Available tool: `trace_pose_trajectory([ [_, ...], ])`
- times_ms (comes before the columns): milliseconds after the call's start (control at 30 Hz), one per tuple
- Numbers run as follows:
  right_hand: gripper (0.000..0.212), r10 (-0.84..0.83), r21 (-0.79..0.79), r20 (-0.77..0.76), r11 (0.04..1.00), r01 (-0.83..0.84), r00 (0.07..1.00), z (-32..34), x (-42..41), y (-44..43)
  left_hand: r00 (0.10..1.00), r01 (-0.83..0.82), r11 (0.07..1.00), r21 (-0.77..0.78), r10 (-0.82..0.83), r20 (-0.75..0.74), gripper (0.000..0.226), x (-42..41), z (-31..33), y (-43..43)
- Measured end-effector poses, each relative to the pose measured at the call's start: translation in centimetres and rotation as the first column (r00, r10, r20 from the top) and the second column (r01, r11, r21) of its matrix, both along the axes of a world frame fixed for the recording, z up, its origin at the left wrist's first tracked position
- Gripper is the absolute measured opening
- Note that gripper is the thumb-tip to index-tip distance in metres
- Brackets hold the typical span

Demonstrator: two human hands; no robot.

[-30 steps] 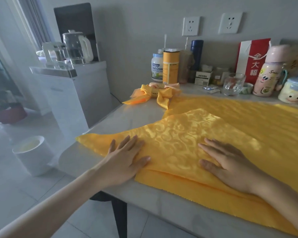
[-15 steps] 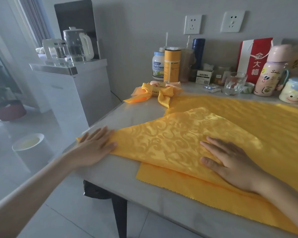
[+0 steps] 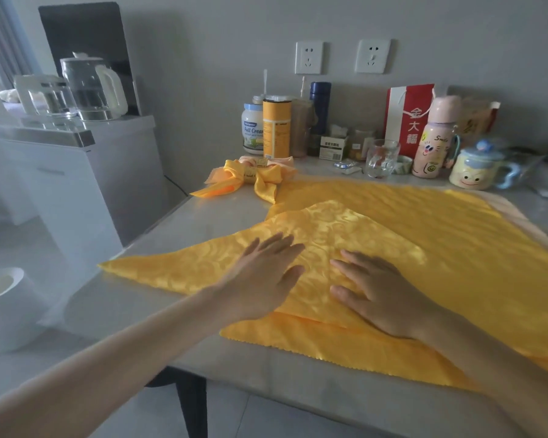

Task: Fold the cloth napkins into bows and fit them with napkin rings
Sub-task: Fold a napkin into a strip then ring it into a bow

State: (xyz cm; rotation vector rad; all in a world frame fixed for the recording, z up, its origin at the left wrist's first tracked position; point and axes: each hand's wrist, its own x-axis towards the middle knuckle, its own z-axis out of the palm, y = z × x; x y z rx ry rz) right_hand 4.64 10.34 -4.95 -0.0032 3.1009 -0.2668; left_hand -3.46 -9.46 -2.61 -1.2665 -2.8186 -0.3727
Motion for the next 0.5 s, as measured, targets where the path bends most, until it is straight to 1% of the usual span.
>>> trace_pose_trajectory([
  [67,0.086,0.027,0.059,-0.088,0.998,-0.022,0.996,-0.1,0.0,-0.3,0.998,0.070,0.996,-0.062,-0.069,0.015,0.050,0.2,-1.4,2.1],
  [100,0.085,0.024,0.041,-0.105,0.999,-0.020,0.994,0.0,0.1,-0.5,0.996,0.087,0.992,-0.096,-0.087,0.011,0.050,0.1,-2.1,2.5],
  [133,0.073,0.002,-0.014,-0.105,1.000,-0.003,0.994,0.0,0.1,-0.7,0.996,0.093,0.989,-0.118,-0.091,0.023,0.050,0.0,-2.6,2.6],
  [167,0.061,-0.016,-0.073,-0.075,0.997,0.010,0.997,0.1,0.3,-1.0,0.995,0.092,0.989,-0.117,-0.086,0.054,0.050,0.0,-3.0,2.7],
  [200,0.057,-0.015,-0.113,-0.051,0.994,0.009,0.999,0.1,0.4,-1.3,0.993,0.084,0.991,-0.104,-0.075,0.088,0.050,0.0,-3.3,2.6],
  [233,0.056,-0.013,-0.121,-0.046,0.993,0.007,0.999,0.0,0.6,-1.5,0.992,0.080,0.992,-0.098,-0.069,0.110,0.052,0.0,-3.5,2.6],
  [367,0.055,-0.006,-0.068,-0.037,0.998,0.004,0.999,-0.5,0.8,-1.3,0.992,0.068,0.988,-0.136,-0.052,0.117,0.061,0.1,-3.4,2.6],
  [500,0.054,-0.012,-0.031,0.018,0.999,0.012,1.000,-0.5,1.3,-0.8,0.990,0.056,0.986,-0.159,-0.035,0.135,0.084,0.4,-3.1,2.5],
])
